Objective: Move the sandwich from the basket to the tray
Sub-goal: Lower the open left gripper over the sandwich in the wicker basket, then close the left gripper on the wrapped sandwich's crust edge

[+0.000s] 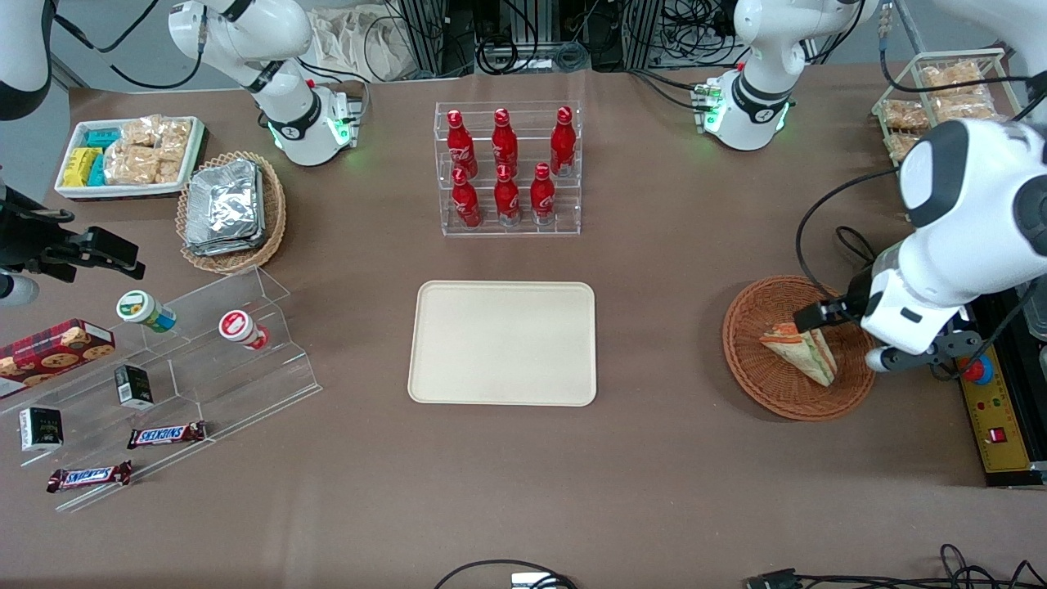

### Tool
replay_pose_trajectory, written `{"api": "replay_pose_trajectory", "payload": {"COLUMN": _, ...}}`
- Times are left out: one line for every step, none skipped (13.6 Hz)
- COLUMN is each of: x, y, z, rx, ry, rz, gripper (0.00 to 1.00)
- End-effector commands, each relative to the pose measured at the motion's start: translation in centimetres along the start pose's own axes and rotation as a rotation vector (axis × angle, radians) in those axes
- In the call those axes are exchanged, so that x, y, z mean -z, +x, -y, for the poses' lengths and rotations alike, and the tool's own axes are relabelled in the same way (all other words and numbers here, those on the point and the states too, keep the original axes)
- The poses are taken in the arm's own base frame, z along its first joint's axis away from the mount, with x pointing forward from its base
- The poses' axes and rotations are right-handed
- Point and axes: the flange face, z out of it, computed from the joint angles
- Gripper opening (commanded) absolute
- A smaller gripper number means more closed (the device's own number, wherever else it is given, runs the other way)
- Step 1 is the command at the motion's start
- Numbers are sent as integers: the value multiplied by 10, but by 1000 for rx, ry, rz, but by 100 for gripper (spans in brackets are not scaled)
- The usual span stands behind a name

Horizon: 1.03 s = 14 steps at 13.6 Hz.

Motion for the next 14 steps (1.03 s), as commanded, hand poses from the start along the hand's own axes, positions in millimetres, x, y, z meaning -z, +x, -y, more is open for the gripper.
{"api": "replay_pose_trajectory", "payload": {"x": -37, "y": -4, "z": 1, "rx": 232, "ry": 11, "rz": 3, "gripper": 100}}
{"api": "replay_pose_trajectory", "payload": {"x": -52, "y": -1, "z": 3, "rx": 281, "ry": 33, "rz": 17, "gripper": 100}}
{"api": "replay_pose_trajectory", "payload": {"x": -68, "y": 1, "z": 5, "rx": 301, "ry": 63, "rz": 28, "gripper": 100}}
{"api": "replay_pose_trajectory", "payload": {"x": -86, "y": 5, "z": 7, "rx": 318, "ry": 84, "rz": 41, "gripper": 100}}
{"api": "replay_pose_trajectory", "payload": {"x": -94, "y": 11, "z": 13, "rx": 332, "ry": 89, "rz": 40, "gripper": 100}}
{"api": "replay_pose_trajectory", "payload": {"x": -103, "y": 17, "z": 25, "rx": 352, "ry": 97, "rz": 54, "gripper": 100}}
{"api": "replay_pose_trajectory", "payload": {"x": -114, "y": 19, "z": 31, "rx": 362, "ry": 106, "rz": 69, "gripper": 100}}
{"api": "replay_pose_trajectory", "payload": {"x": -127, "y": 21, "z": 33, "rx": 360, "ry": 110, "rz": 83, "gripper": 100}}
{"api": "replay_pose_trajectory", "payload": {"x": -132, "y": 26, "z": 41, "rx": 367, "ry": 115, "rz": 70, "gripper": 100}}
{"api": "replay_pose_trajectory", "payload": {"x": -132, "y": 30, "z": 48, "rx": 371, "ry": 123, "rz": 59, "gripper": 100}}
{"api": "replay_pose_trajectory", "payload": {"x": -132, "y": 29, "z": 48, "rx": 371, "ry": 127, "rz": 60, "gripper": 100}}
{"api": "replay_pose_trajectory", "payload": {"x": -135, "y": 28, "z": 48, "rx": 370, "ry": 131, "rz": 66, "gripper": 100}}
{"api": "replay_pose_trajectory", "payload": {"x": -140, "y": 26, "z": 51, "rx": 372, "ry": 137, "rz": 75, "gripper": 100}}
{"api": "replay_pose_trajectory", "payload": {"x": -142, "y": 26, "z": 53, "rx": 377, "ry": 137, "rz": 75, "gripper": 100}}
